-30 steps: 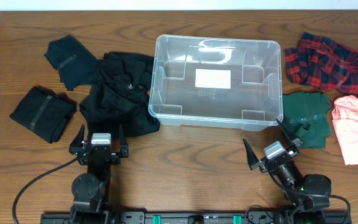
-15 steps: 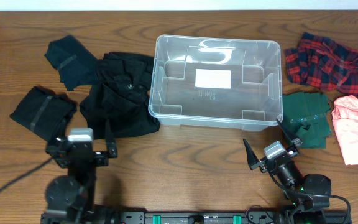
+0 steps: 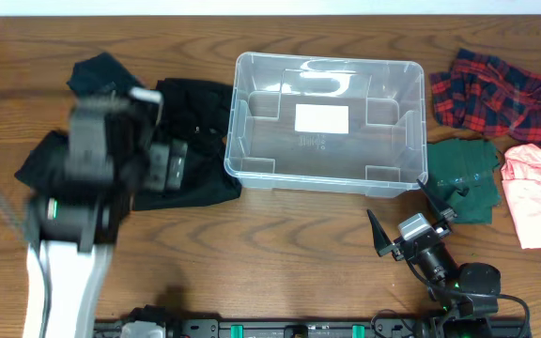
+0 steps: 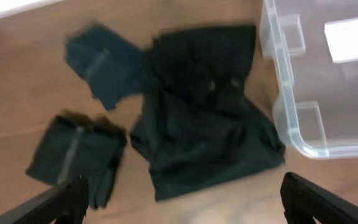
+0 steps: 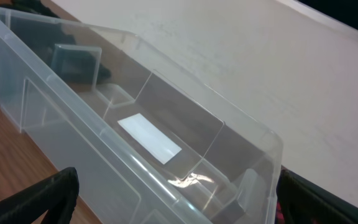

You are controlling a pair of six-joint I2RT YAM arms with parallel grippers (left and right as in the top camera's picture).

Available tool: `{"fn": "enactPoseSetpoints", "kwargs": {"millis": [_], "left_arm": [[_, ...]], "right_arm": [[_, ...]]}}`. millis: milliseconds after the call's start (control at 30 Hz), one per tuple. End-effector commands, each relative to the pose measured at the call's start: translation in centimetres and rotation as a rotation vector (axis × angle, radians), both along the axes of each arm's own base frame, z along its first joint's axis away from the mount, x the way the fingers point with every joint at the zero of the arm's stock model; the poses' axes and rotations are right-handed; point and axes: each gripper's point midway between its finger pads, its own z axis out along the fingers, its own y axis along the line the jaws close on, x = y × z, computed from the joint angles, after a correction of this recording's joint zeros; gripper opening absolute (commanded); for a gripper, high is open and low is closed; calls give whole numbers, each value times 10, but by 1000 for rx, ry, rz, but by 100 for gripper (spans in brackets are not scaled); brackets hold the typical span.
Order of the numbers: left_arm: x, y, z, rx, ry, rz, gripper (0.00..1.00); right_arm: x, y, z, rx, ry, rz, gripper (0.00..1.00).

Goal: Pack container
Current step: 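Reach the left gripper over the large black garment pile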

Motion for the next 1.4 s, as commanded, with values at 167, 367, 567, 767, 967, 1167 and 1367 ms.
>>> {"fn": "enactPoseSetpoints", "kwargs": {"millis": [167,367,567,767,967,1167,1367], "left_arm": [[40,-23,-23,-54,174,-73,98],[57,-13,-32,5,163,-32,98],[63,-14,-27,-1,131,-29,98],[78,21,-17,-89,43,264,98],[85,65,-18,-227,10,465,98],[92,76,-40,-282,81,404,98],[104,76,-86,-283,207,379,98]], "right_arm": [[-1,2,0,-9,-6,13,99],[-1,2,0,-9,-6,13,99],[-1,2,0,-9,-6,13,99],[-1,2,0,-9,-6,13,99],[-1,2,0,-9,-6,13,99],[-1,2,0,-9,-6,13,99],[-1,2,0,-9,-6,13,99]]}}
